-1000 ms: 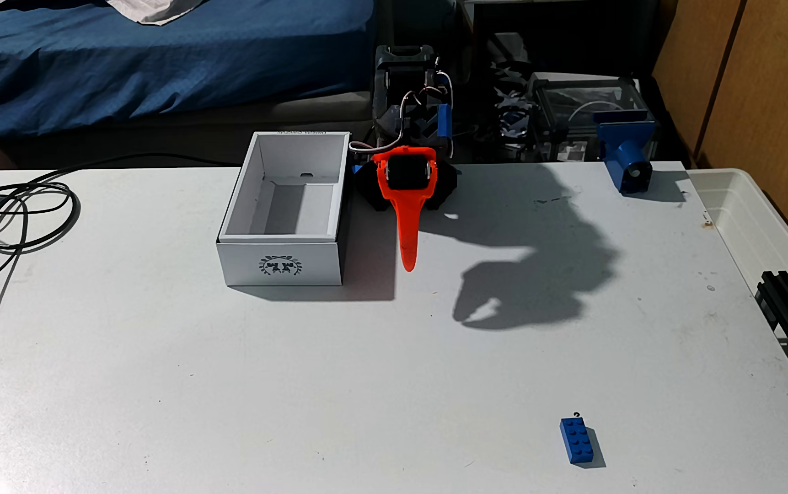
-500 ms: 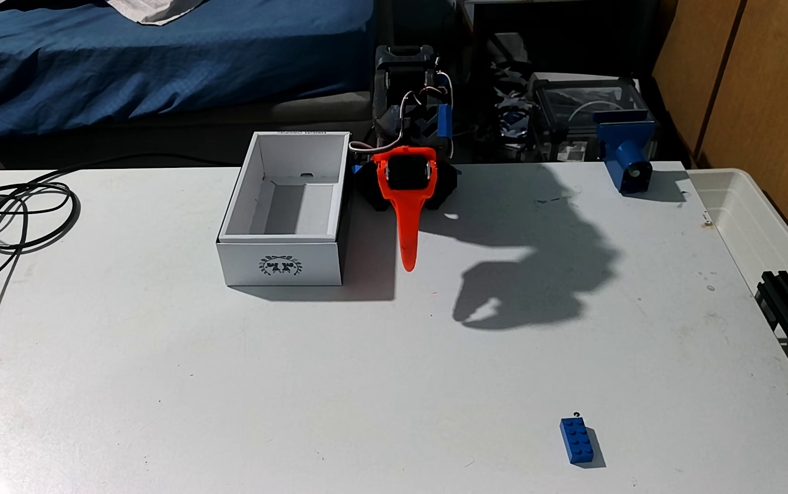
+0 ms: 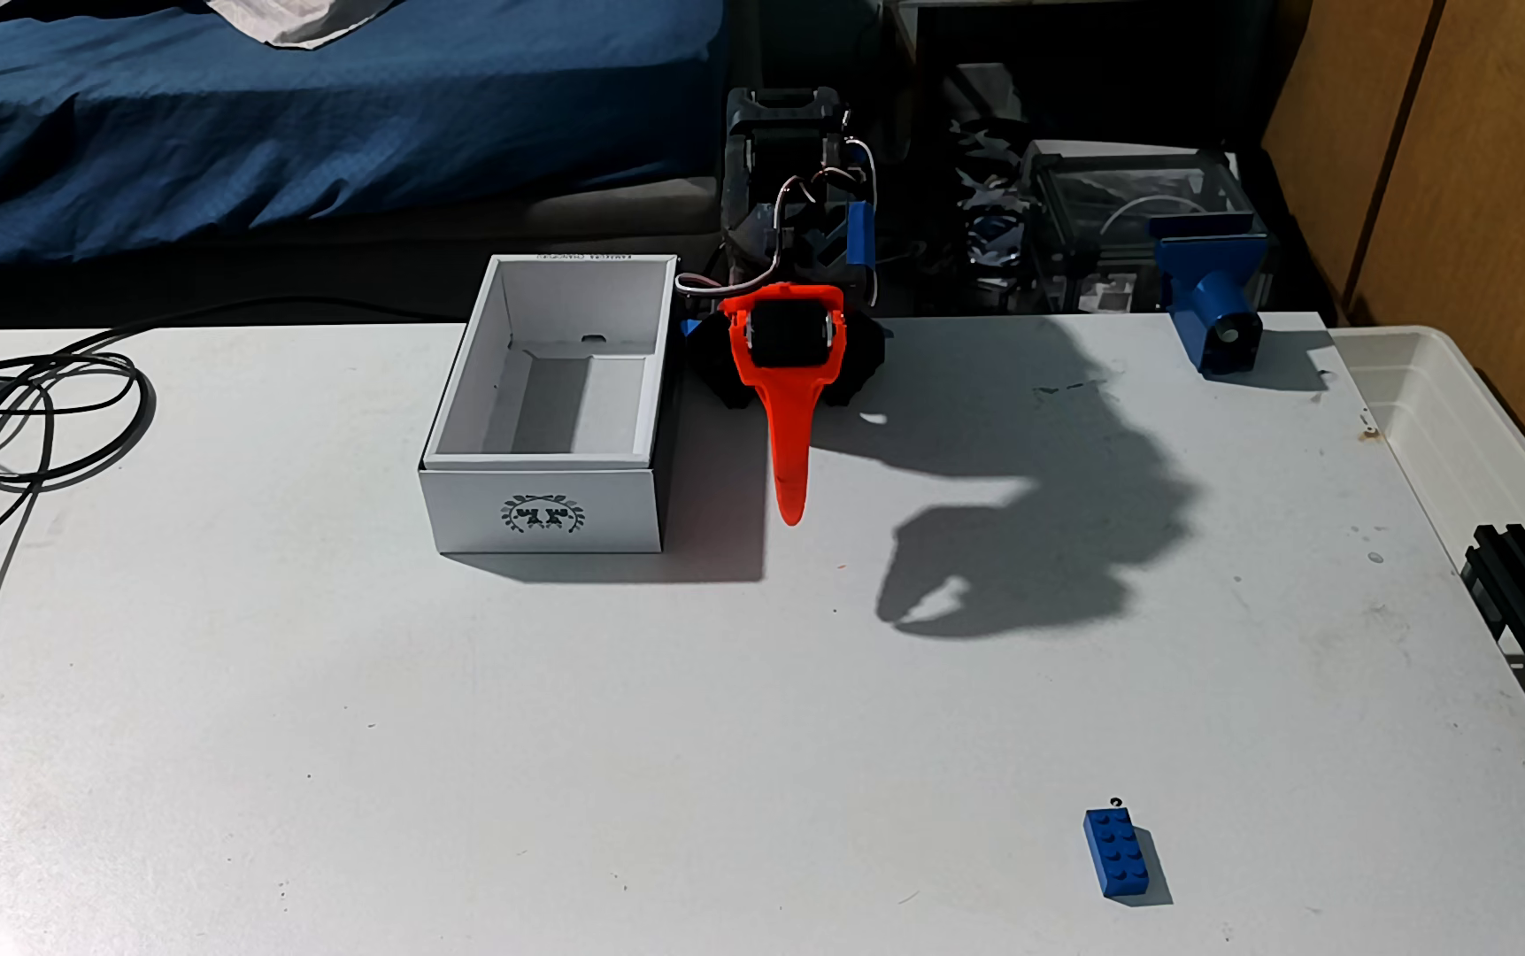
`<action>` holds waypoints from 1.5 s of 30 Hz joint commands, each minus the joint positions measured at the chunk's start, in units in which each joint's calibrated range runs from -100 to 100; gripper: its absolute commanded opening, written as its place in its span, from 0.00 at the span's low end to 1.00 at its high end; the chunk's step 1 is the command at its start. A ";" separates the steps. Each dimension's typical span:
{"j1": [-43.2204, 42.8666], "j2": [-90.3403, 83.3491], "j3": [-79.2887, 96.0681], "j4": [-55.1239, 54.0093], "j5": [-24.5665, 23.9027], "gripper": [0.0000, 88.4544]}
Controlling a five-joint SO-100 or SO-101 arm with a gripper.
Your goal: Grab the blue brick and place in box
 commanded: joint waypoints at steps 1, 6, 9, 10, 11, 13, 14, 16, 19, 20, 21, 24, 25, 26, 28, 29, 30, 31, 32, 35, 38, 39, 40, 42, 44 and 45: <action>0.64 -0.59 -0.53 -0.24 0.29 0.01; 0.20 -0.59 -0.44 -0.33 0.29 0.01; 0.12 -0.59 -0.44 -0.41 0.29 0.01; 0.12 -0.59 -0.44 -0.41 0.18 0.01; 0.12 -0.59 -0.44 -0.41 -0.13 0.01; 0.12 -0.59 -0.44 -0.41 -0.29 0.01; 0.12 -0.59 -0.44 -0.33 -0.39 0.01; 0.12 -0.59 -0.71 -0.15 -0.97 0.01; 0.12 -0.59 -2.75 -0.15 -6.34 0.01; 0.12 -0.59 -3.72 -0.07 -8.23 0.01; 0.05 -0.59 -4.96 0.02 -10.08 0.01; -0.47 -0.34 -9.76 0.54 -14.71 0.01; -0.84 -0.25 -11.35 0.54 -15.60 0.01; -1.06 0.00 -12.95 0.54 -16.34 0.01; -1.21 0.09 -15.79 1.23 -17.97 0.01; -1.21 0.09 -17.21 2.09 -18.92 0.01; -1.21 0.09 -18.63 3.21 -20.02 0.01; -1.21 0.09 -19.87 4.41 -21.13 0.01; -1.21 0.17 -20.94 5.45 -22.13 0.01; -1.21 3.05 -23.60 7.43 -24.44 0.01; -1.21 10.40 -28.48 9.50 -26.33 0.01; -1.06 13.62 -30.96 10.53 -26.70 0.01; -0.84 17.42 -33.98 11.82 -26.91 0.01; -0.69 25.12 -40.28 14.75 -27.49 0.01; -0.77 33.66 -47.11 18.55 -28.81 0.01; -0.99 37.89 -50.66 20.96 -29.65 0.01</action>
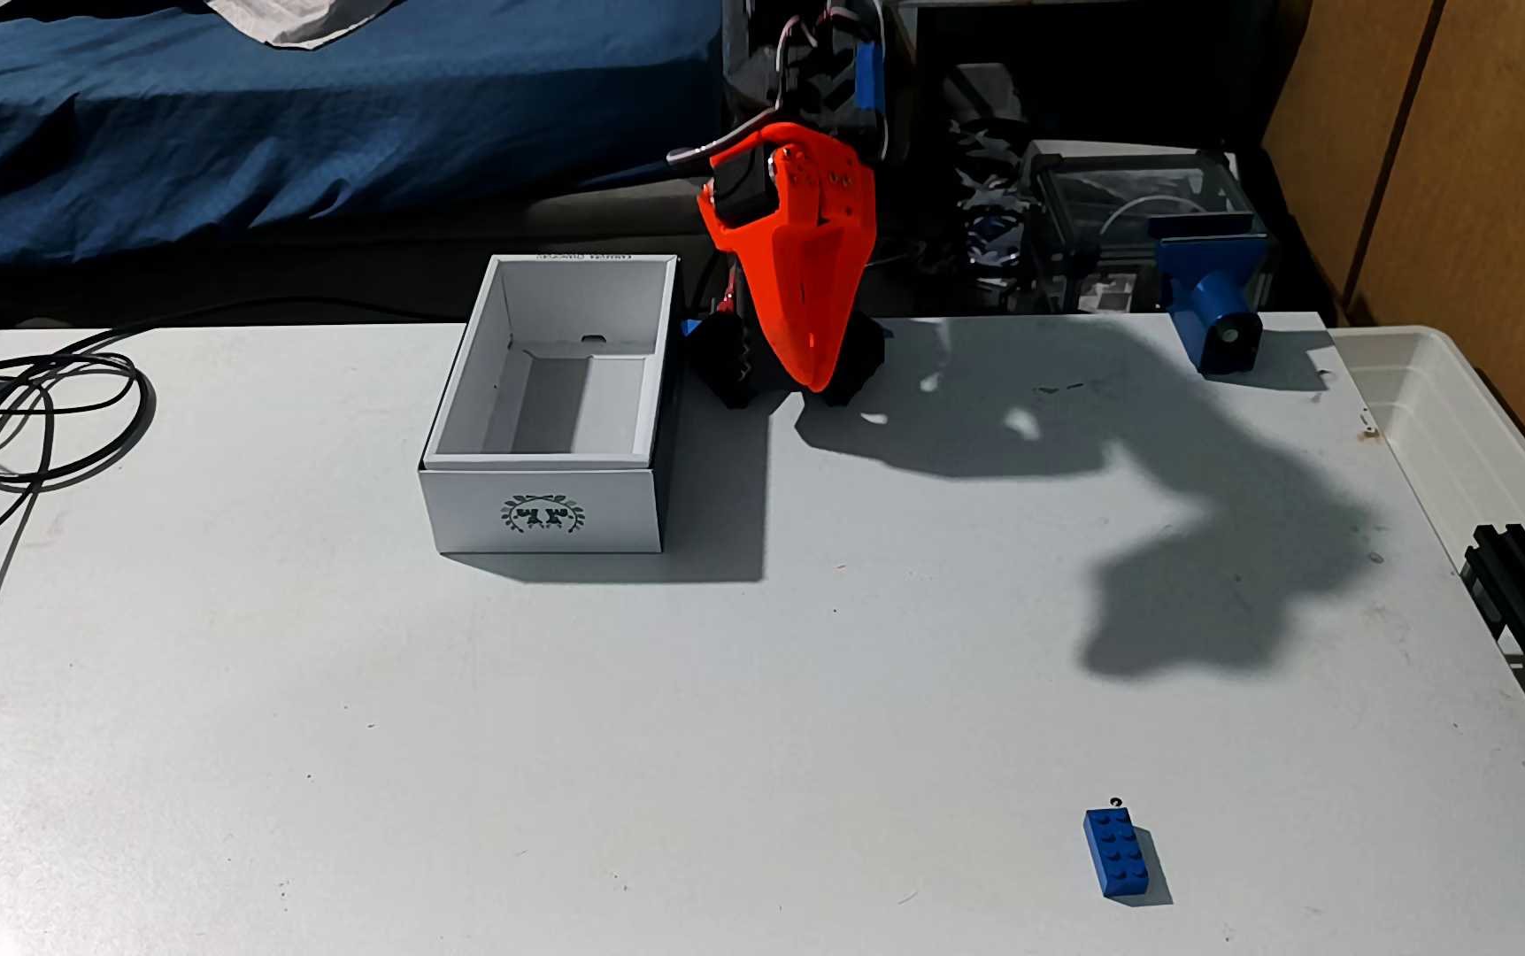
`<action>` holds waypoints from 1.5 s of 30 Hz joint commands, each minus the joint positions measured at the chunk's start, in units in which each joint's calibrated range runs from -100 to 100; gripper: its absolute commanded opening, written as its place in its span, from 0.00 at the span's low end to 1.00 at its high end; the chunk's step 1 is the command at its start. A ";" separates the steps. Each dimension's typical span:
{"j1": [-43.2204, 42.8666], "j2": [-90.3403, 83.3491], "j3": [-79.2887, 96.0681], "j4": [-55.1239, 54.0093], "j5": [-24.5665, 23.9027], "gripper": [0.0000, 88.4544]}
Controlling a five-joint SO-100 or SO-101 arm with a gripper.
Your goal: Grab the blue brick and place in box
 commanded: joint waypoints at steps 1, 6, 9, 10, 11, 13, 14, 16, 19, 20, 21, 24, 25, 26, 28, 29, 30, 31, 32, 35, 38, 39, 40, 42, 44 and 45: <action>-0.47 15.93 -14.69 7.38 -2.65 0.01; -2.56 33.27 -31.02 13.76 -10.02 0.01; -4.34 41.89 -38.56 13.76 -15.70 0.01; -5.30 44.35 -40.69 13.76 -17.12 0.01; -6.12 47.05 -43.09 13.84 -18.80 0.01; -8.20 51.87 -46.37 13.84 -22.07 0.01; -9.54 54.07 -47.61 13.76 -23.33 0.01; -11.54 58.47 -50.01 13.67 -26.22 0.01; -15.26 64.64 -53.38 11.43 -31.80 0.01; -16.82 66.76 -54.35 9.71 -34.38 0.01; -18.08 68.62 -55.06 8.16 -36.75 0.01; -19.42 73.69 -56.40 4.97 -39.01 0.01; -19.42 74.96 -56.75 4.28 -39.01 0.01; -19.35 76.14 -57.19 3.33 -39.01 0.01; -19.35 78.09 -58.08 1.18 -39.01 0.01; -19.27 78.93 -58.44 -0.12 -39.01 0.01; -19.27 79.61 -58.88 -1.32 -39.01 0.01; -19.27 80.29 -59.32 -2.62 -39.01 0.02; -19.27 80.88 -59.86 -3.91 -39.01 0.04; -19.27 82.82 -60.92 -8.13 -39.01 0.10; -19.27 84.85 -61.81 -12.01 -39.01 0.15; -19.27 85.53 -61.99 -13.21 -39.01 0.17; -19.27 86.38 -61.99 -14.42 -39.01 0.18; -19.35 88.32 -61.99 -16.75 -39.01 0.23; -19.49 90.35 -62.07 -18.47 -39.01 0.28; -19.49 91.20 -62.07 -19.25 -39.01 0.31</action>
